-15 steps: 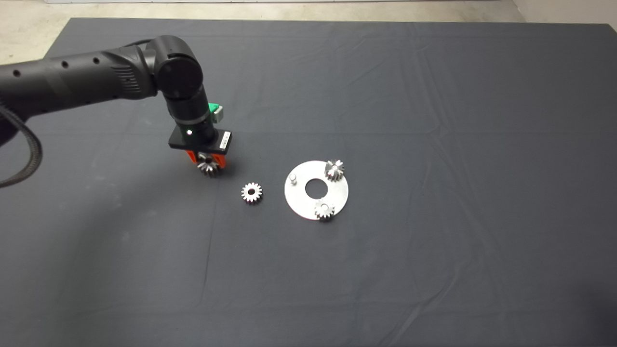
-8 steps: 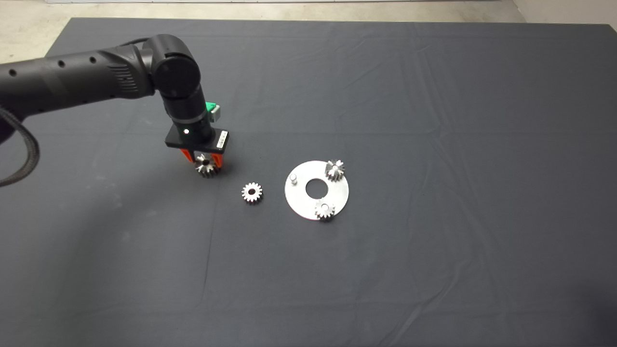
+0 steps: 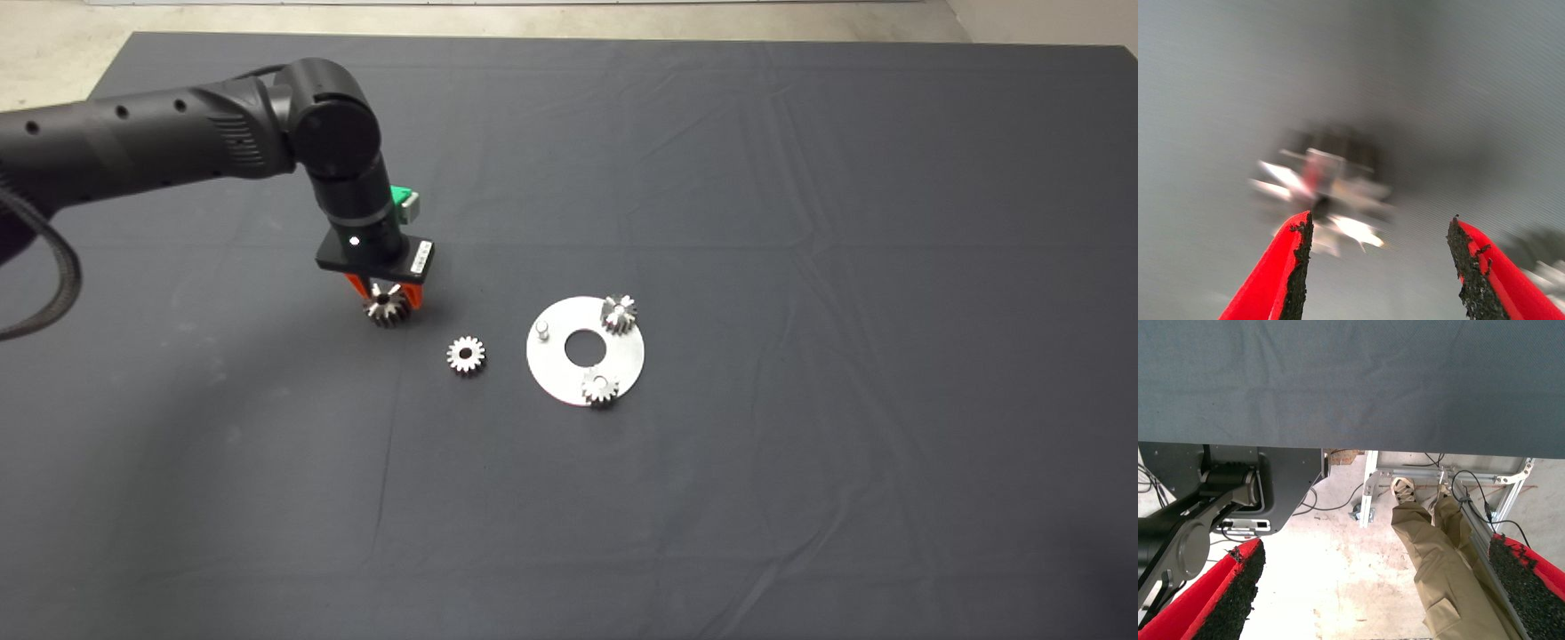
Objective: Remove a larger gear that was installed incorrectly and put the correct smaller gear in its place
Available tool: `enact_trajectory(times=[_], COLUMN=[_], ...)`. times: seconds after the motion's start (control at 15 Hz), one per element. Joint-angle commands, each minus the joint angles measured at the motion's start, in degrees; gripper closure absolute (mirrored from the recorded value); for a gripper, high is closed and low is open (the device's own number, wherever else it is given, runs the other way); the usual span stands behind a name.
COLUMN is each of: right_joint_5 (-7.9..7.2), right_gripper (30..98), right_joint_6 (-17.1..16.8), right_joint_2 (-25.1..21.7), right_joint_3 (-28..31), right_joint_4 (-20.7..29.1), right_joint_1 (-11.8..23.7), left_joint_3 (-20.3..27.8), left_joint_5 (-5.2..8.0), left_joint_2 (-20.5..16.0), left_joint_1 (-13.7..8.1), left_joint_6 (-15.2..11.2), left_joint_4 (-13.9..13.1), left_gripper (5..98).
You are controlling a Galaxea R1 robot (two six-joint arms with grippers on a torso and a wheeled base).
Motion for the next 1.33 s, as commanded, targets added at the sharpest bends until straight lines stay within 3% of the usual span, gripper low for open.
enact_trajectory(times=[0.0,0.33,0.87,1.0,1.27], right_joint_5=[-0.46,-0.37,-0.46,-0.46,-0.37], right_gripper=[39.9,39.9,39.9,39.9,39.9], right_joint_6=[0.3,0.3,0.3,0.3,0.3], right_joint_2=[-0.4,-0.3,-0.6,-0.6,-0.5], right_joint_3=[0.1,0.1,0.2,0.2,0.2], right_joint_4=[1.9,1.9,2.0,2.0,2.0], right_joint_1=[0.3,0.3,0.3,0.3,0.3], left_joint_3=[2.3,7.2,14.6,15.6,15.5], left_joint_5=[0.74,0.74,0.74,0.74,0.47], left_joint_2=[1.6,1.1,0.8,1.1,1.1], left_joint_1=[-3.4,-4.4,-4.0,-3.8,0.3], left_joint_6=[-2.1,-5.1,-12.9,-13.3,-13.4], left_joint_4=[-5.4,-6.8,-6.1,-5.8,-1.8], left_gripper=[54.1,54.1,54.1,50.8,44.7])
